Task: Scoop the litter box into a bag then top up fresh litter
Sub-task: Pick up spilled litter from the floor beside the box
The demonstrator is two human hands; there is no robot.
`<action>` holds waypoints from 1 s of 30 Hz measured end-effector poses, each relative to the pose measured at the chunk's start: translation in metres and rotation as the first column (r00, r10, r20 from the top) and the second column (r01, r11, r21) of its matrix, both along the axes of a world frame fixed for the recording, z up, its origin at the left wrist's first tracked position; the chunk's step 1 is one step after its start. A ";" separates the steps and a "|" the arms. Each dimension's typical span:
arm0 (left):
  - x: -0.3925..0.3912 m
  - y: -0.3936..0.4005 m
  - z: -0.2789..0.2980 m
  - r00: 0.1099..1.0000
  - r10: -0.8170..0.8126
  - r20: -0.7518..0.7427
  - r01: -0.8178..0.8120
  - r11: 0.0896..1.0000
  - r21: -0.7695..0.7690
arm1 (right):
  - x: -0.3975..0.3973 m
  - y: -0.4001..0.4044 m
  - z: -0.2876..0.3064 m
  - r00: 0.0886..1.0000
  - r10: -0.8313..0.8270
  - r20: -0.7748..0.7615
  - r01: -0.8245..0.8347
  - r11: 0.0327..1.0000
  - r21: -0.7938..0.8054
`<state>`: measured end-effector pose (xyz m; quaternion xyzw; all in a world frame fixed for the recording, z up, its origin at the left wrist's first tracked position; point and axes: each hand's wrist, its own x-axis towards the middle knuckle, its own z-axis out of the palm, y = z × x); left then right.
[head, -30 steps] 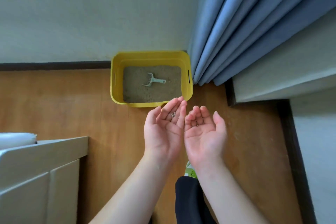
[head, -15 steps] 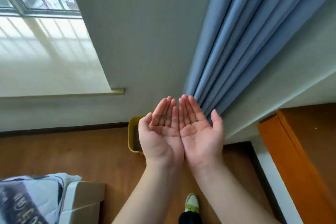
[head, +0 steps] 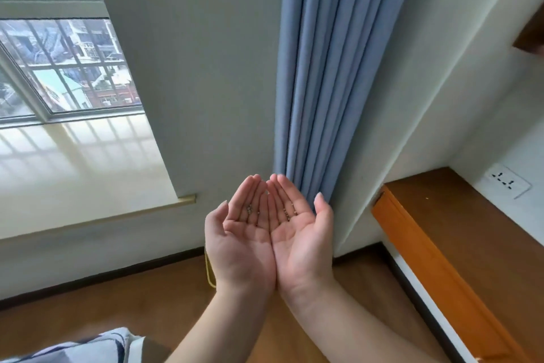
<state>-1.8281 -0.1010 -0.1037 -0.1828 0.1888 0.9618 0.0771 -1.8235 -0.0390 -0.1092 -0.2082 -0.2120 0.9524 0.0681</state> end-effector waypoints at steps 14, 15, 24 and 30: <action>0.138 0.106 0.019 0.906 -0.416 -0.084 0.396 0.900 -0.184 | 0.157 0.101 0.010 0.957 -0.288 -0.042 0.291 0.952 0.092; 0.153 0.116 0.017 0.890 -0.448 -0.087 0.426 0.883 -0.196 | 0.174 0.110 0.009 0.948 -0.316 -0.039 0.318 0.942 0.103; 0.300 0.196 -0.007 0.654 -0.756 -0.034 0.736 0.645 -0.206 | 0.339 0.177 -0.011 0.759 -0.651 -0.008 0.650 0.756 0.081; 0.367 0.225 -0.021 0.471 -0.882 0.021 0.869 0.460 -0.184 | 0.413 0.195 -0.021 0.588 -0.809 0.020 0.803 0.586 0.107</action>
